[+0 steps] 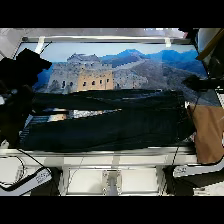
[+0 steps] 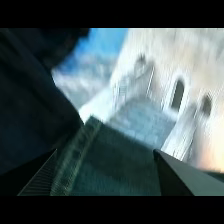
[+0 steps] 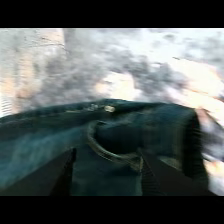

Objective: Fold the clothes and pants, and hang the long-sleeved shirts on hangers.

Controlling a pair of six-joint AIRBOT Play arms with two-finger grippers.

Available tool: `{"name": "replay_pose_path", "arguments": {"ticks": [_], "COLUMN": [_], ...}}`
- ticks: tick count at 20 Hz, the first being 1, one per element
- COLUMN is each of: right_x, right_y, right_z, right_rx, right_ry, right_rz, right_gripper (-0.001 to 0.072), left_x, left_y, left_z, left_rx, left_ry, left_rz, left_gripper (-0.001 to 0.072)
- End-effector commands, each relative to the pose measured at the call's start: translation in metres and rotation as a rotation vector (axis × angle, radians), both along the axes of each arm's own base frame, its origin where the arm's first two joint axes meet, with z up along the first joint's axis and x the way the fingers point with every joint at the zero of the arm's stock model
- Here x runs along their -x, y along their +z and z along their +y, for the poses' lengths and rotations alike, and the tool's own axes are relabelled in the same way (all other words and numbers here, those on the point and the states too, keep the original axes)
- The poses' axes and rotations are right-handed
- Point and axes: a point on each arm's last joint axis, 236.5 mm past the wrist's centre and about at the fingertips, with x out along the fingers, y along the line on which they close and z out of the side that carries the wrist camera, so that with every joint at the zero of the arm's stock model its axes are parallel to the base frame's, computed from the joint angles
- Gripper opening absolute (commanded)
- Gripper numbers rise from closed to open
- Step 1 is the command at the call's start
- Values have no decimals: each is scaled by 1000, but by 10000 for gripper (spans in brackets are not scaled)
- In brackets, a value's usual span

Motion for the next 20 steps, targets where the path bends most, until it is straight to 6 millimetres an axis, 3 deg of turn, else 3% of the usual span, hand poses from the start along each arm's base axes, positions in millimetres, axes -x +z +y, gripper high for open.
{"name": "replay_pose_path", "arguments": {"ticks": [1,4,8,12,14,16,20], "right_x": [23,30,24,29,34,35,34], "right_y": [21,27,26,20,17,17,18], "right_z": [-18,-18,1,18,20,20,21], "right_rx": [13,3,15,39,46,45,39], "right_ry": [-3,-2,54,132,147,148,146], "right_rz": [43,47,43,80,105,107,105], "right_gripper": [443,443,443,443,443,443,443], "left_x": [13,27,0,-60,-72,-68,-38], "left_y": [31,-18,-76,-81,-80,-84,-102], "left_z": [22,22,-9,-20,-18,-18,0], "left_rx": [66,188,323,260,223,241,162], "left_ry": [110,111,-20,-119,-151,-176,-196], "left_rz": [-66,85,286,290,309,358,498], "left_gripper": [706,706,706,706,706,705,705]}}
